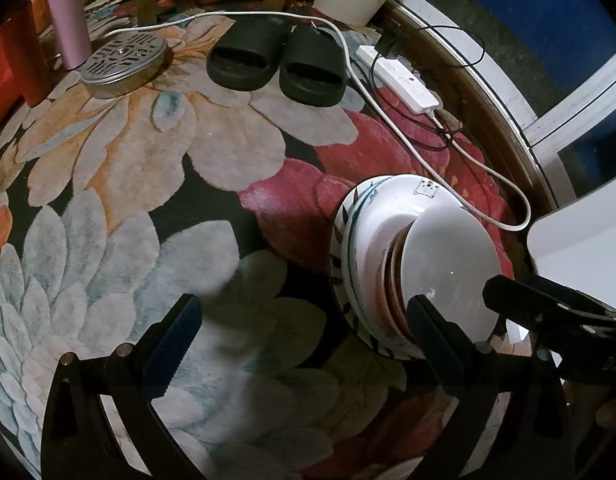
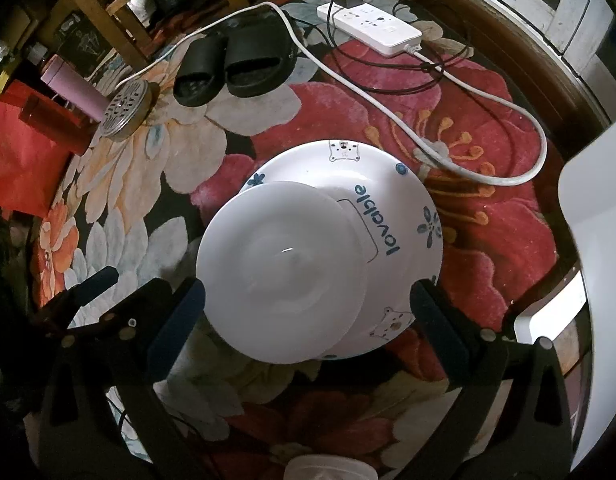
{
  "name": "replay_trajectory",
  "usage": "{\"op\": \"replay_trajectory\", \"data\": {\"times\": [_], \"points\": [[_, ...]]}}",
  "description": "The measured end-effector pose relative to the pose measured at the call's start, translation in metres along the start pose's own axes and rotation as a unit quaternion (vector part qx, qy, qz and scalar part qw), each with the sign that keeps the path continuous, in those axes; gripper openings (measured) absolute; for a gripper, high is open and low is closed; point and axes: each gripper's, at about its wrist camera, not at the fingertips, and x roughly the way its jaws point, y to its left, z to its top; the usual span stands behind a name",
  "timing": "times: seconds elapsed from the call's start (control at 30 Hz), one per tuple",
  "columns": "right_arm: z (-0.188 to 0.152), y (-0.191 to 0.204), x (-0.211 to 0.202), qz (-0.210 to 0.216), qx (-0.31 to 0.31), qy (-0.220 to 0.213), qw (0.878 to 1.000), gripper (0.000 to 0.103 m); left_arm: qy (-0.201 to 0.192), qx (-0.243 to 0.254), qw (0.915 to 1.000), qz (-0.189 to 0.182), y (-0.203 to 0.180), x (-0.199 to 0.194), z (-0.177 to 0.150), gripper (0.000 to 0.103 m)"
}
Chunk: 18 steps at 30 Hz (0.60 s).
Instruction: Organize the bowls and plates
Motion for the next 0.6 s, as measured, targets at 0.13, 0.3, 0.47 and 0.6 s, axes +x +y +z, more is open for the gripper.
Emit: {"op": "replay_trajectory", "data": {"times": [0.13,0.3,0.47,0.6], "points": [[-0.0002,0.0018,-0.0008,-0.005,-0.001,-0.006,1.000,0.103,-0.002,0.001,1.0000,-0.001,0.0012,-0.0017,0.0004,0.102],[0.0007,0.0027,-0.0006,-0.011,-0.002,-0.008,1.000,0.103,-0.003,0.001,1.0000,-0.002,0.0011,-0.0023,-0.0002,0.102],[0.0005,0.0028,-0.0008,-0.012,-0.002,-0.009,1.000,0.103,-0.005,0.001,1.0000,-0.001,0.0016,-0.0032,-0.0013,0.102],[0.0003,0.0026,-0.0009,-0.012,-0.003,-0.011,1.000,0.103,-0.007,0.002,1.0000,-0.001,0.0018,-0.0037,-0.0012,0.102]]}}
